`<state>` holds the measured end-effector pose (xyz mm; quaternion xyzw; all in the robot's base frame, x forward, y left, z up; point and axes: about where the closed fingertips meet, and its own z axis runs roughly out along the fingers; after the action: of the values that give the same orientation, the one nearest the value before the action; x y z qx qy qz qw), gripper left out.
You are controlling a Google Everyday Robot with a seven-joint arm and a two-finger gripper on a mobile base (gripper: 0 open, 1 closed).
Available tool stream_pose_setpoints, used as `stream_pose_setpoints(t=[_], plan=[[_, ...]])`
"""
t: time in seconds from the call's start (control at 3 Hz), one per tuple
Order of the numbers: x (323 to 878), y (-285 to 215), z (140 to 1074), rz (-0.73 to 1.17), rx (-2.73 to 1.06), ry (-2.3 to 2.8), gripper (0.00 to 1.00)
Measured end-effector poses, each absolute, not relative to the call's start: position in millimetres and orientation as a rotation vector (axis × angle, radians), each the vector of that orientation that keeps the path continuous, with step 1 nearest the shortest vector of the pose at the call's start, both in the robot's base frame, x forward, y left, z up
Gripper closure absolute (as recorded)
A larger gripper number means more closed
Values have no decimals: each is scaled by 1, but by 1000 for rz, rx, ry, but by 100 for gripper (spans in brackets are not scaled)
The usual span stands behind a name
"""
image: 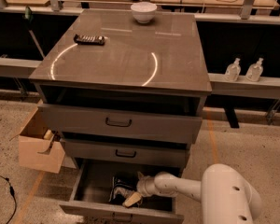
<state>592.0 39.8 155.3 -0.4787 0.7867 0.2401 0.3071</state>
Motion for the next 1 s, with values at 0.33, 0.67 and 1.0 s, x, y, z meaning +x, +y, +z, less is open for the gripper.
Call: stream_pose_setpoints(t=[0.33,0.67,1.0], plan=[[592,40,155,635,-1266,2081,0],[592,40,155,635,-1266,2081,0],[592,40,155,636,-1266,2081,0]])
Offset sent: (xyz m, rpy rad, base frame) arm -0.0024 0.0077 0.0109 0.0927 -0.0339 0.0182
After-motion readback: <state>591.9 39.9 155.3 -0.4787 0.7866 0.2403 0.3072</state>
